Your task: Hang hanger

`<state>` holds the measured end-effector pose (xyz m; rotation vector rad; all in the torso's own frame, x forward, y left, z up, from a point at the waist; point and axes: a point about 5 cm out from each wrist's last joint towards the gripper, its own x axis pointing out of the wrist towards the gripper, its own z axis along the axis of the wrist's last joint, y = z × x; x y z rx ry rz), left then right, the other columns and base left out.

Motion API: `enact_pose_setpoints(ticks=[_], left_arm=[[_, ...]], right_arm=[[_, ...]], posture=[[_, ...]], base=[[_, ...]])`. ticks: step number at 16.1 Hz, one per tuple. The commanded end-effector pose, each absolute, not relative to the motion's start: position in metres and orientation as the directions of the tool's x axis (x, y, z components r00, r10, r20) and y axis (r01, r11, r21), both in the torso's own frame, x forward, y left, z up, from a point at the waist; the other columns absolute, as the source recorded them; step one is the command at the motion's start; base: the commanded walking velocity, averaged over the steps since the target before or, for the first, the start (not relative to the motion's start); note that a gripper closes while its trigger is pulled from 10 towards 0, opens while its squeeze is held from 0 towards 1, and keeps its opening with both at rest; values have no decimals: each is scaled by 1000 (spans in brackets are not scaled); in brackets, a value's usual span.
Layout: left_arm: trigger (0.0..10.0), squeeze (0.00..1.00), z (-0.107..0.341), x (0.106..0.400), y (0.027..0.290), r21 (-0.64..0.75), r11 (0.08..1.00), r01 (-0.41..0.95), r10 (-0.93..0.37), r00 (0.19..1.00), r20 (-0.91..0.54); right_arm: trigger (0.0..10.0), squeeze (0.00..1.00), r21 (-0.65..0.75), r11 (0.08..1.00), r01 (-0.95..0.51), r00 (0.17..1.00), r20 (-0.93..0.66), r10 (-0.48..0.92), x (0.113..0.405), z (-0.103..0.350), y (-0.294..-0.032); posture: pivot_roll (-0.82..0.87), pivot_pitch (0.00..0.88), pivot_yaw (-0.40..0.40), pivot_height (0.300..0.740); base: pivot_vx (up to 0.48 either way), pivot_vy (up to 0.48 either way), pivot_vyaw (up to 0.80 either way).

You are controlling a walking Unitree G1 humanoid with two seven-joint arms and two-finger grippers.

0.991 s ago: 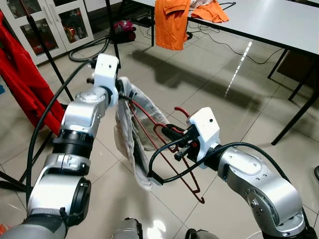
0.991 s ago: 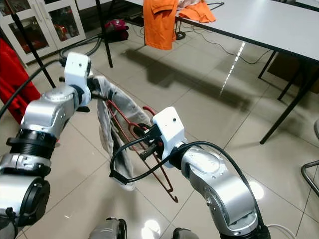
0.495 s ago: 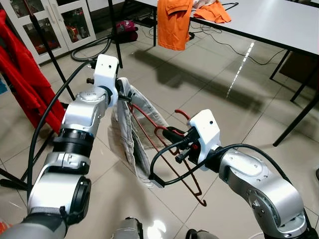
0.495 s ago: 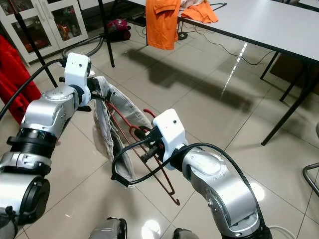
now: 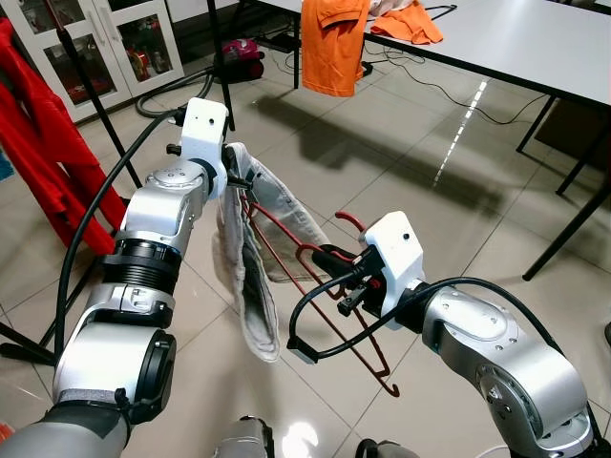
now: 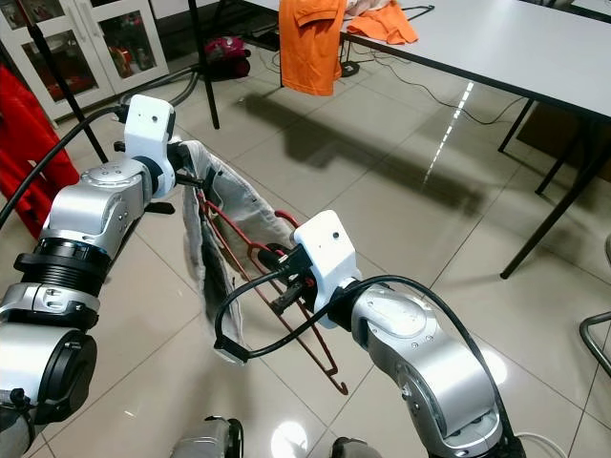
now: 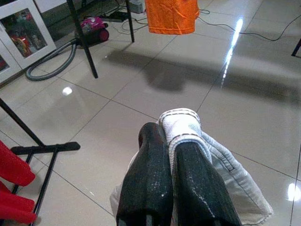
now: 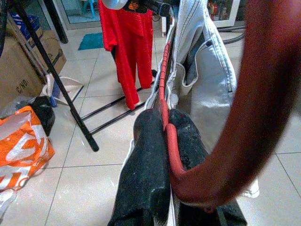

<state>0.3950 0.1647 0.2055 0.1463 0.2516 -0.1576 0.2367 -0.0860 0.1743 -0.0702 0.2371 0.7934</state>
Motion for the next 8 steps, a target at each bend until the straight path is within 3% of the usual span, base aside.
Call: enact_pose_setpoints(ticks=[1, 8], left_arm=[[10000, 0, 229, 399, 163, 135, 977, 164, -140, 975, -172], [10000, 0, 229, 399, 163, 135, 977, 164, -140, 975, -172]], right_arm=[[10000, 0, 33, 686, -727, 662, -232, 713, 233, 176, -85], [10000, 0, 33, 686, -727, 662, -232, 713, 233, 176, -85]], posture=[[-3, 48, 45, 740], [-3, 48, 45, 740]], base=[[0, 0, 0], [0, 0, 0]])
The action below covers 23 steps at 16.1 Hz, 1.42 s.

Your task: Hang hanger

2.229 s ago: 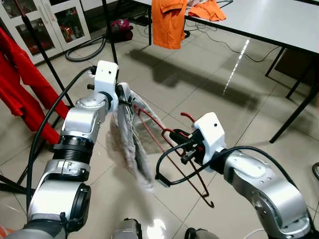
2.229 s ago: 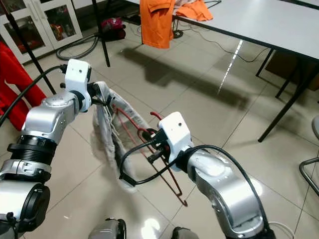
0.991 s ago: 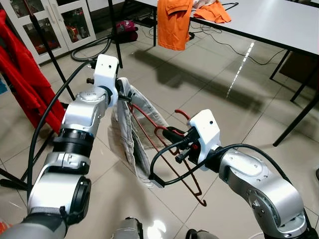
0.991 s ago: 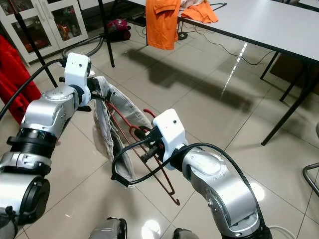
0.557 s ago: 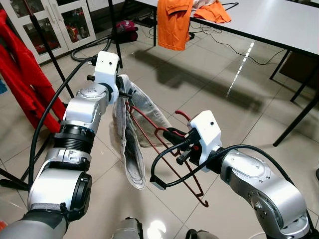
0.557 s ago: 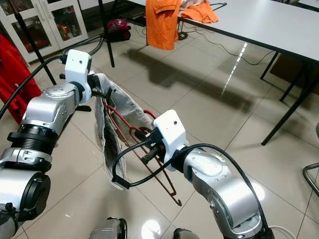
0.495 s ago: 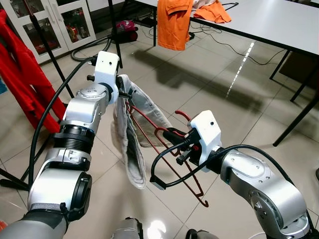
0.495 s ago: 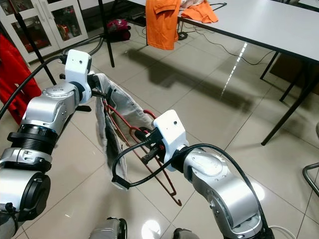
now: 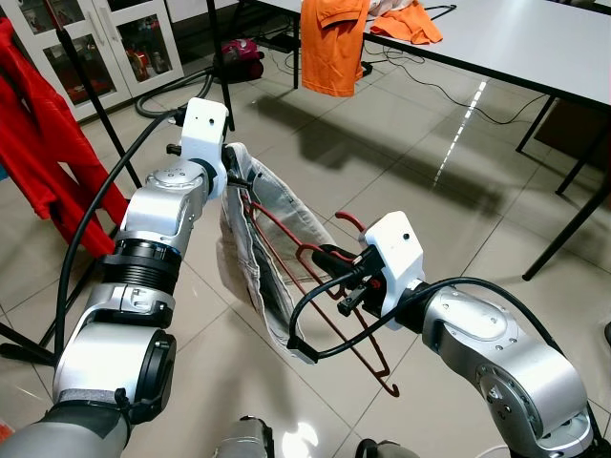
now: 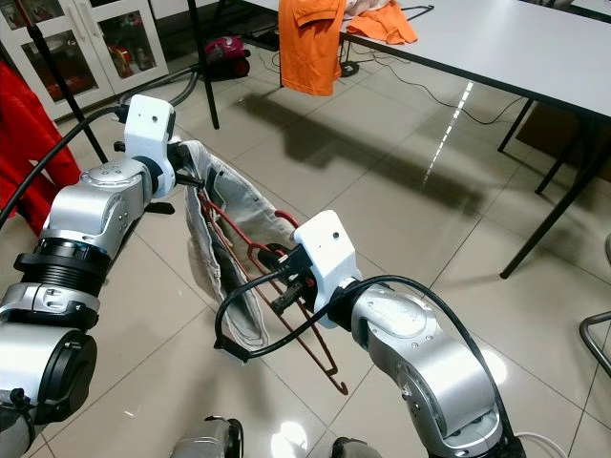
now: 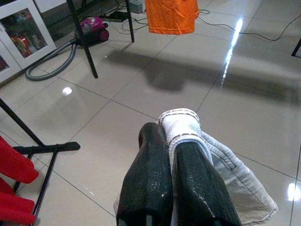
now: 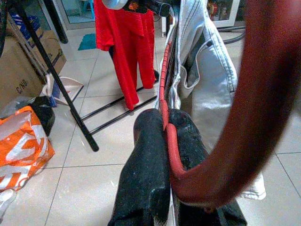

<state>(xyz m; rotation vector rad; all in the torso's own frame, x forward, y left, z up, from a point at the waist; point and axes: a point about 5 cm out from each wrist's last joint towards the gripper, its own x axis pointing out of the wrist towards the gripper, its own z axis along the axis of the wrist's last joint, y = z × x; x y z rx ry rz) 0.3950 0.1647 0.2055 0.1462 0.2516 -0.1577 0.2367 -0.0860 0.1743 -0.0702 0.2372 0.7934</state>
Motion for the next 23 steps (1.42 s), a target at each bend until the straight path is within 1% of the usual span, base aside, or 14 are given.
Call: enact_pose_setpoints(ticks=[1, 4, 6, 7, 10, 17, 18, 21, 23], left_arm=[[10000, 0, 229, 399, 163, 135, 977, 164, -140, 975, -172], [10000, 0, 229, 399, 163, 135, 977, 164, -140, 975, -172], [10000, 0, 275, 389, 149, 58, 969, 239, -235, 969, -73], [10000, 0, 280, 386, 147, 56, 965, 255, -252, 966, -61], [10000, 0, 264, 383, 148, 59, 965, 257, -250, 962, -107], [10000, 0, 263, 378, 145, 25, 964, 263, -258, 959, -118], [10000, 0, 264, 375, 141, 2, 962, 274, -272, 955, -120], [10000, 0, 261, 370, 132, -9, 954, 299, -297, 946, -127], [10000, 0, 256, 366, 125, -22, 951, 308, -308, 941, -142]], right_arm=[[10000, 0, 33, 686, -727, 662, -232, 713, 233, 176, -85], [10000, 0, 33, 686, -727, 662, -232, 713, 233, 176, -85], [10000, 0, 62, 726, -685, 686, -281, 671, 237, 158, -87], [10000, 0, 64, 732, -679, 691, -284, 665, 238, 156, -86], [10000, 0, 54, 743, -667, 709, -261, 655, 243, 159, -86], [10000, 0, 52, 749, -660, 713, -268, 647, 247, 156, -87], [10000, 0, 73, 749, -659, 707, -279, 649, 247, 150, -84], [10000, 0, 96, 744, -661, 693, -302, 655, 246, 142, -79], [10000, 0, 111, 774, -624, 702, -354, 617, 251, 129, -78]], posture=[[-3, 48, 45, 740], [-3, 48, 45, 740], [24, 40, 47, 740], [24, 40, 47, 740], [27, 43, 46, 740], [17, 46, 40, 740], [15, 43, 41, 740], [20, 30, 36, 740], [21, 26, 35, 740]], base=[[0, 0, 0], [0, 0, 0], [0, 0, 0], [0, 0, 0], [0, 0, 0], [0, 0, 0], [0, 0, 0], [0, 0, 0], [0, 0, 0]])
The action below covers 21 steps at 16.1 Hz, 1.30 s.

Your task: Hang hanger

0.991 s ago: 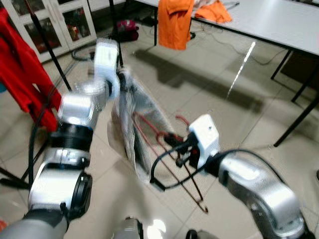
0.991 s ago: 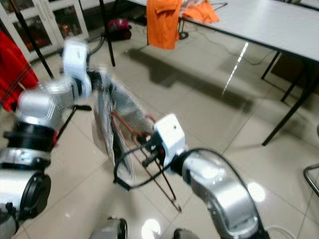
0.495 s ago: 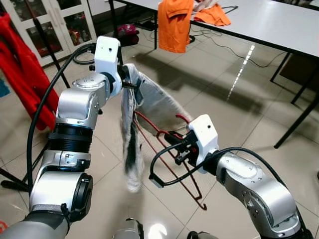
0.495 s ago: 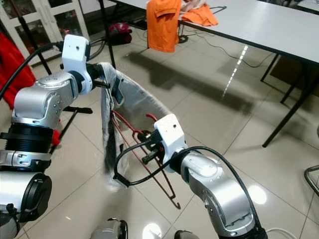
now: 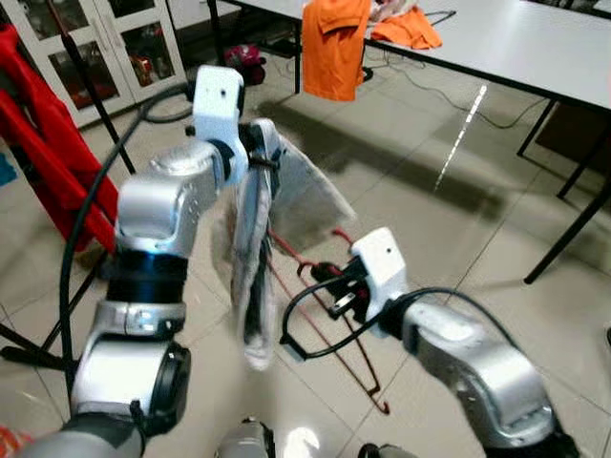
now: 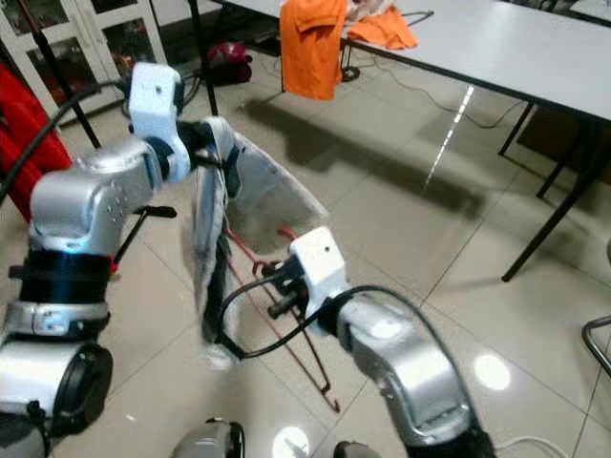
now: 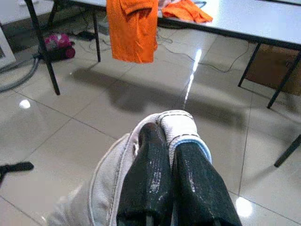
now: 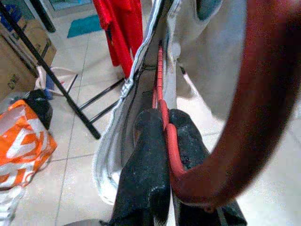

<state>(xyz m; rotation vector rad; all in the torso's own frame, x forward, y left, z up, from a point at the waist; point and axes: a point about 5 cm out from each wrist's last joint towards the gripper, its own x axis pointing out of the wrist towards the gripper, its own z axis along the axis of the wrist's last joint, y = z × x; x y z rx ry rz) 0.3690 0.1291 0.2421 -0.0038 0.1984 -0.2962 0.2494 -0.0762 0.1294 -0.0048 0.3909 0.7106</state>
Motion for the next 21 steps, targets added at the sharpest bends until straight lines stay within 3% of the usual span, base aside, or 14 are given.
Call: enact_pose_setpoints(ticks=[1, 4, 7, 10, 13, 18, 21], left_arm=[[10000, 0, 253, 364, 119, -35, 948, 317, -318, 936, -149], [10000, 0, 259, 360, 103, -71, 938, 341, -347, 927, -139], [10000, 0, 269, 356, 105, -88, 938, 336, -345, 931, -116], [10000, 0, 272, 356, 123, -59, 960, 274, -279, 954, -106], [10000, 0, 278, 356, 145, -58, 975, 213, -218, 971, -96], [10000, 0, 275, 356, 141, -51, 971, 235, -239, 966, -100], [10000, 0, 272, 355, 142, -47, 970, 240, -243, 965, -103]], right_arm=[[10000, 0, 124, 800, -587, 712, -391, 583, 257, 120, -78], [10000, 0, 196, 817, -542, 669, -488, 561, 269, 94, -74], [10000, 0, 183, 848, -498, 649, -569, 505, 273, 72, -79], [10000, 0, 229, 885, -406, 646, -613, 455, 265, 56, -98], [10000, 0, 308, 934, -178, 641, -685, 348, 242, 27, -142], [10000, 0, 444, 895, 44, 675, -673, 301, 234, 24, -162], [10000, 0, 614, 730, 299, 755, -620, 212, 246, 33, -179]], posture=[[21, 26, 35, 740], [21, 46, 39, 740], [33, 56, 31, 740], [37, 57, 22, 740], [29, 66, 24, 740], [12, 73, 40, 740], [5, 75, 43, 740]], base=[[0, 0, 0], [0, 0, 0], [0, 0, 0], [0, 0, 0], [0, 0, 0], [0, 0, 0], [0, 0, 0]])
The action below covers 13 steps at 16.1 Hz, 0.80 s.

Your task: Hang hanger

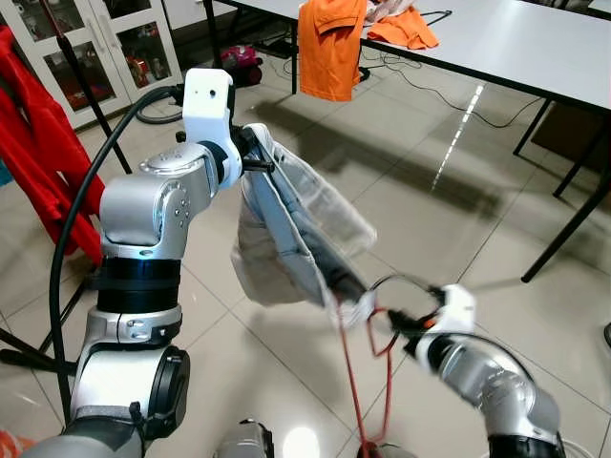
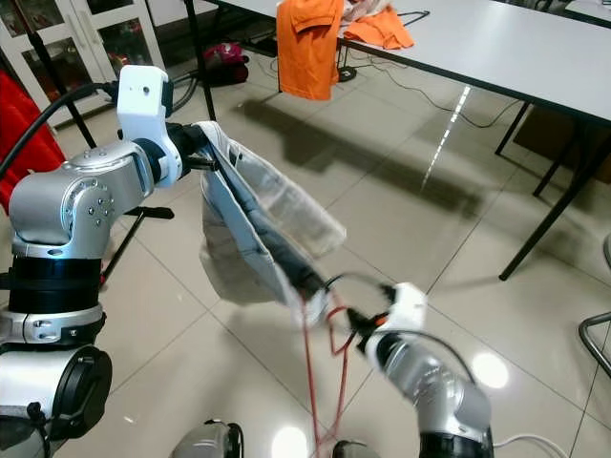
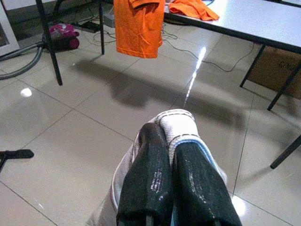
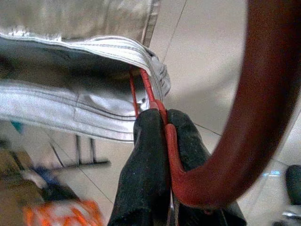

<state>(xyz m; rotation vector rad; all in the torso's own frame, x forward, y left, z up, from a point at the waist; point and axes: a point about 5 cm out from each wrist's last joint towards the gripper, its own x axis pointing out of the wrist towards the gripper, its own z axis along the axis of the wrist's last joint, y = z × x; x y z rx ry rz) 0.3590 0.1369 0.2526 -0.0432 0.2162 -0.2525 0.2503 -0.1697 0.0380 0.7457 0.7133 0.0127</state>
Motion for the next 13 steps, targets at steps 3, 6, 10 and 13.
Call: enact_pose_setpoints(ticks=[3, 6, 10, 13], left_arm=[[10000, 0, 271, 350, 138, -19, 956, 291, -292, 954, -69], [10000, 0, 255, 336, 134, 61, 922, 383, -382, 924, -29], [10000, 0, 217, 317, 142, 81, 922, 378, -376, 926, -39], [10000, 0, 174, 305, 149, 166, 920, 356, -337, 932, -130]], right_arm=[[10000, 0, 731, 543, 413, 795, -580, 177, 257, 40, -184], [10000, 0, 817, 312, 484, 832, -541, 126, 272, 57, -191], [10000, 0, 858, 200, 473, 878, -477, -31, 295, 91, -215], [10000, 0, 887, 71, 456, 878, -436, -199, 313, 124, -242]], posture=[[5, 78, 38, 740], [0, 80, 47, 740], [-7, 82, 52, 740], [-12, 82, 47, 740]], base=[[0, 0, 0], [0, 0, 0], [0, 0, 0], [0, 0, 0]])
